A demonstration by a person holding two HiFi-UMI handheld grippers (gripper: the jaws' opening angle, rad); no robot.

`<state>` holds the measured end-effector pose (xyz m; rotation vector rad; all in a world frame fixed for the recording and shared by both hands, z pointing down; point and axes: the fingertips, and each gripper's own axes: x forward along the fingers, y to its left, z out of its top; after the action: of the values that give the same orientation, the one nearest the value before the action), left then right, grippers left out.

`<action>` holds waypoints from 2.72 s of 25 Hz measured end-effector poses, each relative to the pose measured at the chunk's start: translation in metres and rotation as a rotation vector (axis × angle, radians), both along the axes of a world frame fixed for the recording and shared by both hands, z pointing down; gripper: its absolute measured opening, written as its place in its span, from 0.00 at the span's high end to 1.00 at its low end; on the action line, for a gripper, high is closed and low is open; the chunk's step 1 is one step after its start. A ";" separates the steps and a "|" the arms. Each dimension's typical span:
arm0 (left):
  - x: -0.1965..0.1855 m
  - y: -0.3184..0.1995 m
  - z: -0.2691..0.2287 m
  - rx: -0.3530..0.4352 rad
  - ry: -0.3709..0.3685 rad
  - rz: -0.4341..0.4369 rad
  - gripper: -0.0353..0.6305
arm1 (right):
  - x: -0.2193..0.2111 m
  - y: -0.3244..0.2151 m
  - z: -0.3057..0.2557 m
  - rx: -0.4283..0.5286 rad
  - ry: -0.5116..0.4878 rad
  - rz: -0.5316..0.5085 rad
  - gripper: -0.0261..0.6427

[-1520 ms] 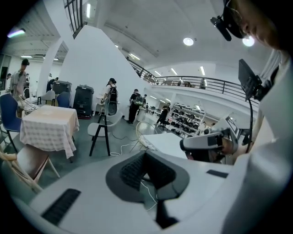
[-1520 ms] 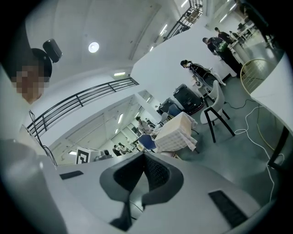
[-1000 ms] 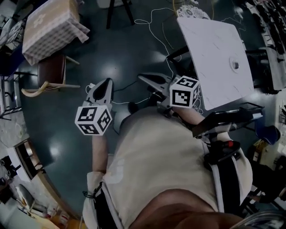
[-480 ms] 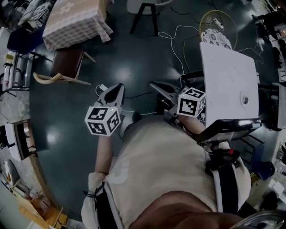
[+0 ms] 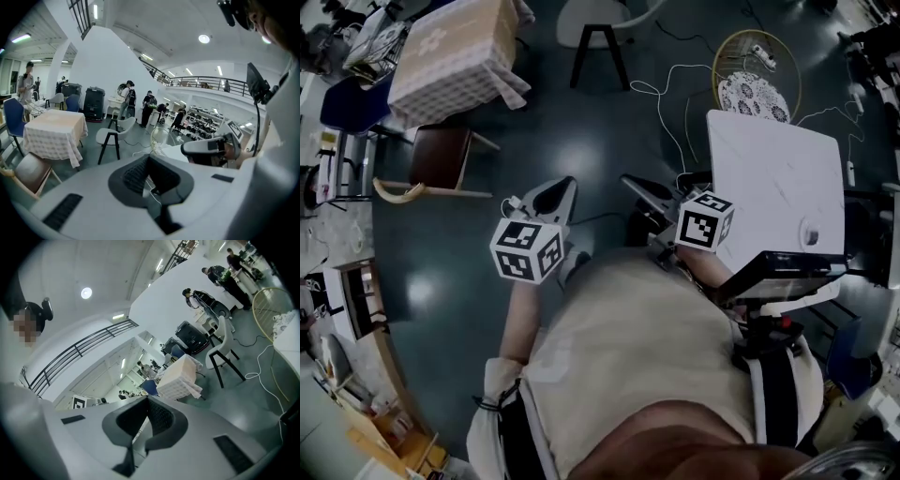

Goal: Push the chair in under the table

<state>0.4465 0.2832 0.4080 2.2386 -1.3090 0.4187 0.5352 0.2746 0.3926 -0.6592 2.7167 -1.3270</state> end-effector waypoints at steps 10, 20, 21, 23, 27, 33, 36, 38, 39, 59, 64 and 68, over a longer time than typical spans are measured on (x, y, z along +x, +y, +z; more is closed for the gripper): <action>0.047 -0.052 0.002 -0.036 -0.049 -0.045 0.94 | 0.050 -0.057 -0.003 -0.044 -0.055 -0.035 0.95; 0.089 -0.091 -0.003 -0.023 -0.153 -0.010 0.94 | 0.078 -0.101 -0.004 -0.018 -0.071 -0.102 0.95; 0.091 -0.093 -0.002 -0.029 -0.153 -0.002 0.94 | 0.080 -0.103 -0.004 -0.017 -0.074 -0.095 0.95; 0.094 -0.096 0.000 -0.039 -0.154 0.015 0.94 | 0.086 -0.104 -0.002 -0.029 -0.081 -0.067 0.95; 0.097 -0.107 -0.002 -0.025 -0.163 0.043 0.94 | 0.104 -0.114 0.009 -0.075 -0.092 0.023 0.95; 0.078 -0.140 0.009 0.003 -0.140 0.115 0.94 | 0.092 -0.149 0.007 -0.030 -0.030 0.093 0.95; 0.073 -0.167 0.007 0.010 -0.106 0.165 0.94 | 0.095 -0.167 0.006 -0.040 -0.019 0.188 0.95; 0.070 -0.179 -0.002 0.032 -0.104 0.173 0.94 | 0.093 -0.169 0.008 -0.069 -0.018 0.197 0.95; 0.069 -0.183 -0.006 0.039 -0.101 0.175 0.94 | 0.090 -0.169 0.008 -0.077 -0.013 0.193 0.95; -0.058 -0.234 -0.021 0.104 0.120 0.179 0.94 | -0.050 -0.210 -0.003 -0.018 0.148 0.101 0.95; -0.073 -0.244 -0.021 0.135 0.117 0.191 0.94 | -0.071 -0.219 -0.003 -0.012 0.164 0.074 0.95; -0.098 -0.256 -0.013 0.128 0.039 0.140 0.94 | -0.084 -0.225 0.000 -0.010 0.175 0.059 0.95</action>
<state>0.3485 0.0267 0.3953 2.4421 -1.1944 0.3477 0.4512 0.0499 0.3929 -0.8893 2.7999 -1.3296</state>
